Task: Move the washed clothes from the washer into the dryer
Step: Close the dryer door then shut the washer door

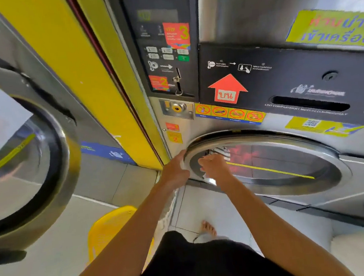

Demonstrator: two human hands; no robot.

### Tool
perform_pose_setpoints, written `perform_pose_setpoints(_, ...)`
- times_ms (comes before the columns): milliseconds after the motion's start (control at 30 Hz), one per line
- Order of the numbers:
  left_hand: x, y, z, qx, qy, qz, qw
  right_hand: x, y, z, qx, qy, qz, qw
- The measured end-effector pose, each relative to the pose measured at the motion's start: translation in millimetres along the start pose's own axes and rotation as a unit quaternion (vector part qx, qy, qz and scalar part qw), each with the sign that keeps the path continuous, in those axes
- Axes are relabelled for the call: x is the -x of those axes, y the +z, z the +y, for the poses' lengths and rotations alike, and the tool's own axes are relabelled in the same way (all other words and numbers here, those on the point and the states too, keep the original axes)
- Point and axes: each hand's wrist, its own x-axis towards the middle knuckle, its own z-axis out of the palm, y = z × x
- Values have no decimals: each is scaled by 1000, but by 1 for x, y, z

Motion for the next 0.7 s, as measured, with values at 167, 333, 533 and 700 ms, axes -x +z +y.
perform_pose_setpoints(167, 65, -36, -78, 25, -48, 70, 996, 53, 72, -13, 138, -79, -61, 985)
perform_pose_setpoints(333, 153, -75, -154, 90, -124, 166, 974, 120, 149, -19, 154, -180, -107, 966)
perform_pose_setpoints(533, 270, -119, -239, 183, -197, 299, 916, 217, 258, -29, 197, -317, -237, 897)
perform_pose_setpoints(700, 345, -145, -272, 237, -199, 392, 867, 270, 318, -33, 176, -324, -318, 873)
